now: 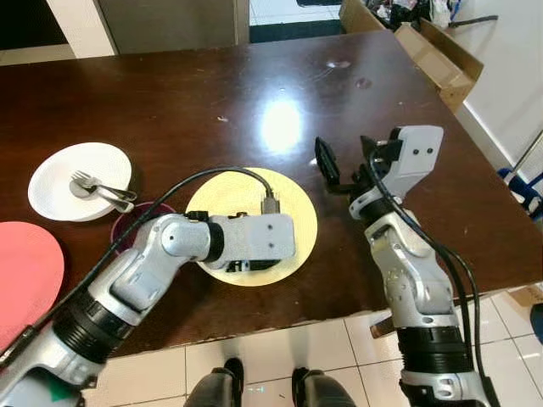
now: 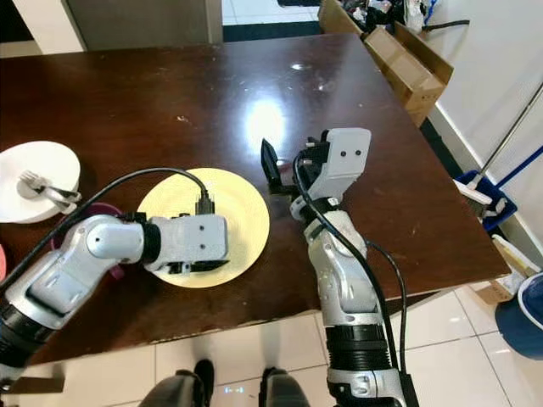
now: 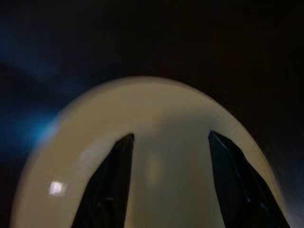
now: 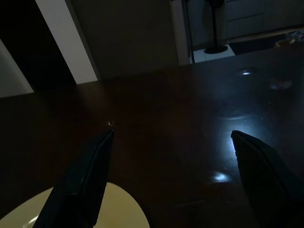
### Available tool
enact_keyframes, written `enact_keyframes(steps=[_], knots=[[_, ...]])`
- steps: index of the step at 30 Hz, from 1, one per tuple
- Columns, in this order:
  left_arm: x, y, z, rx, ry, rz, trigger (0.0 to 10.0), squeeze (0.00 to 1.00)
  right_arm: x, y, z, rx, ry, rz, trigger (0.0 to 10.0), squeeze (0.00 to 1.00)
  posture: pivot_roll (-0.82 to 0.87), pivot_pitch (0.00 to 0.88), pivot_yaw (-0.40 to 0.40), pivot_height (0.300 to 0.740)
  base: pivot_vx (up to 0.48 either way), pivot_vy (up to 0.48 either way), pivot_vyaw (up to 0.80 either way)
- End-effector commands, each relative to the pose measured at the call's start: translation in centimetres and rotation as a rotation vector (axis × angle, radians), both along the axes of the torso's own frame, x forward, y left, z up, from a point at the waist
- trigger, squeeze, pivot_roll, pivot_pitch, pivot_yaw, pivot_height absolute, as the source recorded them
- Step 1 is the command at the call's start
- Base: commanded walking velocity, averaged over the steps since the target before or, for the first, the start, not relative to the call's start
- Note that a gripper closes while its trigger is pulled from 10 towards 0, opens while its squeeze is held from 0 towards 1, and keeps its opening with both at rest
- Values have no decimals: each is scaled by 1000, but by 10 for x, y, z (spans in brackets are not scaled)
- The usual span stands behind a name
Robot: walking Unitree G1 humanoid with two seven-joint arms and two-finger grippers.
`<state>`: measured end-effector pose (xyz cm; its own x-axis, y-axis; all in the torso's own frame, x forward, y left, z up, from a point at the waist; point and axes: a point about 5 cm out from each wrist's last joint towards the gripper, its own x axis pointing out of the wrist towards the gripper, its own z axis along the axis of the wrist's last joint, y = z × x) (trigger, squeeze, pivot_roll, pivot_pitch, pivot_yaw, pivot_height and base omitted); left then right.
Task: Setting the table
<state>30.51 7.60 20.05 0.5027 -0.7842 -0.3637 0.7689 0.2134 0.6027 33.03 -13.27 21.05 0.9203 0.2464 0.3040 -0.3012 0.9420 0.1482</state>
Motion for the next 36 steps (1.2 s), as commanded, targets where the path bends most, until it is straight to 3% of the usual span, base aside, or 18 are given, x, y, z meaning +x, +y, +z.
enact_keyframes(steps=[1,5,7,8,11,14,17,22,26,29,32,36], knots=[[13,12,17,-137,22,126,10000,0,-4,-7,-7,8,29,-7,10000,0,-59,182,63,740,0,0,0],[12,29,27,-178,55,158,10000,0,-8,-8,-12,-7,47,11,10000,0,-62,175,64,740,0,0,0],[3,51,25,-127,72,165,10000,0,-12,-10,-21,-32,76,42,10000,0,-57,171,71,740,0,0,0],[3,51,25,-127,72,165,10000,0,-12,-10,-21,-32,76,42,10000,0,-57,171,71,740,0,0,0],[-11,74,18,-50,92,189,10000,0,-16,-20,-31,-63,106,37,10000,0,-51,165,76,740,0,0,0],[-16,81,16,-29,99,200,10000,0,-17,-26,-33,-67,113,14,10000,0,-50,164,76,740,0,0,0],[-30,99,9,-2,150,238,10000,0,-17,-39,-35,-60,119,-37,10000,0,-51,159,76,740,0,0,0],[-38,110,-2,30,214,274,10000,0,-16,-41,-35,-65,123,-38,10000,0,-48,150,74,740,0,0,0],[-40,111,-8,65,210,271,10000,0,-12,-43,-36,-26,135,-31,10000,0,-45,148,71,740,0,0,0],[-31,101,-5,75,140,273,10000,0,-8,-39,-40,92,181,38,10000,0,-44,147,66,740,0,0,0],[-21,87,1,37,87,268,10000,0,-6,-36,-40,189,201,77,10000,0,-44,147,64,740,0,0,0],[-13,73,10,-16,44,255,10000,0,-6,-33,-42,245,250,112,10000,0,-44,147,64,740,0,0,0]])
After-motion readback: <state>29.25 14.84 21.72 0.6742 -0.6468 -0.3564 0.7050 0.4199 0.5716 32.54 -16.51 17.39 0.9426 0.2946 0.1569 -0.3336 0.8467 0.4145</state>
